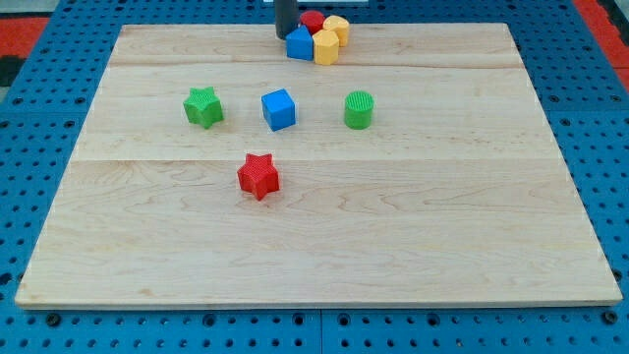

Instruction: Slide the blue triangle towards center right

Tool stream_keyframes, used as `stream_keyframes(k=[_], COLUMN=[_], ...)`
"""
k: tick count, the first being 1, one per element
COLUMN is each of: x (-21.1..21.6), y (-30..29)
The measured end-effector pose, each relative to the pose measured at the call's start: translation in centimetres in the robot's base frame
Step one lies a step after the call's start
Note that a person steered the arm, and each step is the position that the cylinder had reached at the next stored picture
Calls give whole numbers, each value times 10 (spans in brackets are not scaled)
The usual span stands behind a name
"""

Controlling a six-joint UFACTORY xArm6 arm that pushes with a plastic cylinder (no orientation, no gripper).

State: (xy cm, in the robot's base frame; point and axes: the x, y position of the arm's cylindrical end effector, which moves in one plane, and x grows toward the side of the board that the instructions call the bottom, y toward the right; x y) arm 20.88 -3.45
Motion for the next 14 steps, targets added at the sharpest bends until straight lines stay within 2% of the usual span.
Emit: stream_keyframes(k=[2,5,7,9,11,14], x=[41,62,95,99,128,128], y=[30,30,50,43,51,148])
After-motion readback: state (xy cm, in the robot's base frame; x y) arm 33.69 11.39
